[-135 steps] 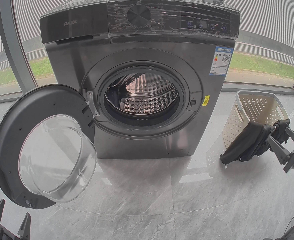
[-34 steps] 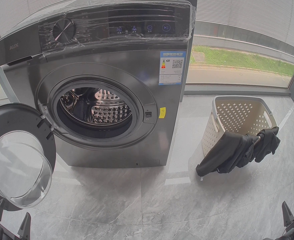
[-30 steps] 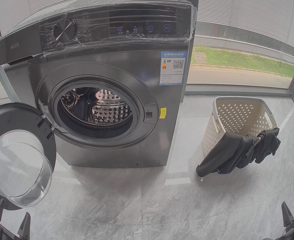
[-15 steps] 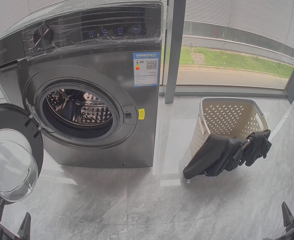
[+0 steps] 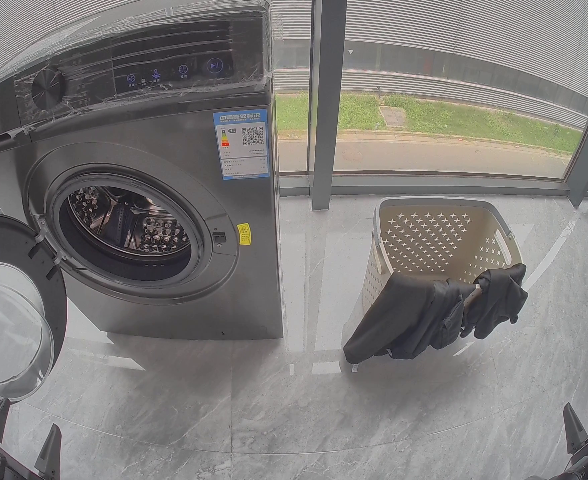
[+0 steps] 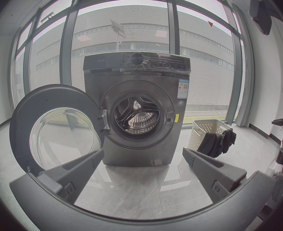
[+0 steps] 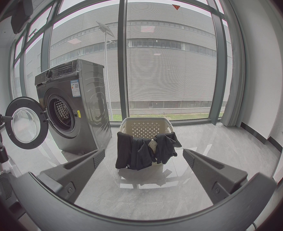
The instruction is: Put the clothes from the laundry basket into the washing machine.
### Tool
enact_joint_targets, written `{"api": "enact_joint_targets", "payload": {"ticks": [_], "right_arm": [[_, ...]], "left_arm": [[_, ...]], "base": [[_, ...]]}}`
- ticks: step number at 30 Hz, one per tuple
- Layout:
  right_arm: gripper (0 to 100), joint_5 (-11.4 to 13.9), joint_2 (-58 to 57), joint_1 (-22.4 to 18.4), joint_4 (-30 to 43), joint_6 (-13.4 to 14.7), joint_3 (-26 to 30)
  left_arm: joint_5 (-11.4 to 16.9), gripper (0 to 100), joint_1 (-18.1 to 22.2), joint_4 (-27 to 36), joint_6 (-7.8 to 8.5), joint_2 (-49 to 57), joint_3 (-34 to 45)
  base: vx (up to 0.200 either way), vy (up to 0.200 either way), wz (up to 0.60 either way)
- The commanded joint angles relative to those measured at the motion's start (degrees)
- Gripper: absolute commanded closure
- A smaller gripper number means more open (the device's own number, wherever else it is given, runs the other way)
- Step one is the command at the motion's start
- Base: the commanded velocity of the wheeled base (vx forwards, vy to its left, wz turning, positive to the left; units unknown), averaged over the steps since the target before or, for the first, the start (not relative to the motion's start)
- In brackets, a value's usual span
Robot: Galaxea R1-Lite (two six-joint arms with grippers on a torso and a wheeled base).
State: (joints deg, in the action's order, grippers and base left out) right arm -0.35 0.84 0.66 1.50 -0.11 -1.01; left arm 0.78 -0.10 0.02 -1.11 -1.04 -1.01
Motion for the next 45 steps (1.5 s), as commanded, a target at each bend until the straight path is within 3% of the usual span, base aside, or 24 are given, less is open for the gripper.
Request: {"api": "enact_joint_targets", "payload": {"ticks": [1,12,21,39,45], "right_arm": [[0,0.00,-0.84,0.04,-0.01,0.02,0.40],[0,0.00,-0.84,0.04,-0.01,-0.07,0.40],[0,0.00,-0.84,0.04,-0.01,-0.07,0.40],[0,0.00,-0.84,0.04,-0.01,-0.07,0.40],[0,0.00,-0.84,0.04,-0.01,-0.07,0.40]], "left_arm": [[0.01,0,0.01,-0.02,-0.03,0.95,1.01],[0.01,0,0.01,-0.02,0.05,0.95,1.01],[0.01,0,0.01,-0.02,0.32,0.95,1.01],[0.01,0,0.01,-0.02,0.32,0.95,1.01],[0.01,0,0.01,-0.02,0.41,0.95,1.01]], "base": [[0.200,0.000,0.00],[0.200,0.000,0.00],[0.000,0.000,0.00],[0.000,-0.200,0.00],[0.000,0.000,0.00]]}}
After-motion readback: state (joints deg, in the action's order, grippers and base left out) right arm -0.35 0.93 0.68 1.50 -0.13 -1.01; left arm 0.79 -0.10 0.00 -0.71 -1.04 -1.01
